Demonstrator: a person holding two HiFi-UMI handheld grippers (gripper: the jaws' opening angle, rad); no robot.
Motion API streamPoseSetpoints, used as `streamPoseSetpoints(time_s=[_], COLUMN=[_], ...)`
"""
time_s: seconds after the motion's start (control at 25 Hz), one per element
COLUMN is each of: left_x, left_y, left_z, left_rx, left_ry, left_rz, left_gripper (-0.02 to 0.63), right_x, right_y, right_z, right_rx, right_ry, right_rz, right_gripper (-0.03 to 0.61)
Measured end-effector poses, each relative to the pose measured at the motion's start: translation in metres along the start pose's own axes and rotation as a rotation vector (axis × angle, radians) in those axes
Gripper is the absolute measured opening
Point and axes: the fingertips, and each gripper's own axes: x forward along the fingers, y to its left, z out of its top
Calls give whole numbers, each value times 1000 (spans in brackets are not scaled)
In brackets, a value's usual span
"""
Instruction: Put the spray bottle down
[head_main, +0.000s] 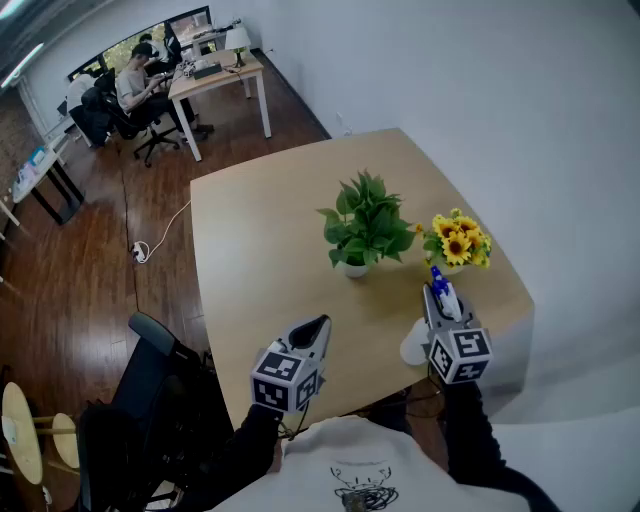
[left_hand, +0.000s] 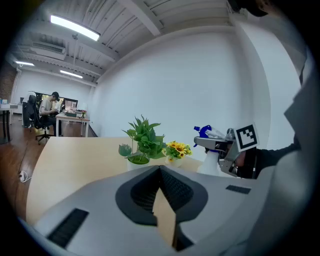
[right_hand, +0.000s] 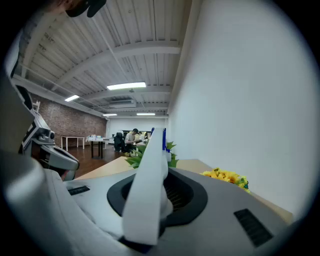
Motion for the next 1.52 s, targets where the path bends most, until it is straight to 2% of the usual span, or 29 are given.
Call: streamPoseSetpoints(time_s=[0.8, 1.52], left_x=[-6, -9], left_y=[-5, -1], left_z=[-12, -14], left_rx=[-13, -18], left_ry=[22, 26], left_rz=[-1, 7], left_gripper=[-8, -8], right_x=[76, 95], right_y=[-30, -29], right_z=[27, 13], right_rx=[-36, -29], right_ry=[-164, -151], right_rz=[-83, -96], right_gripper=[48, 49])
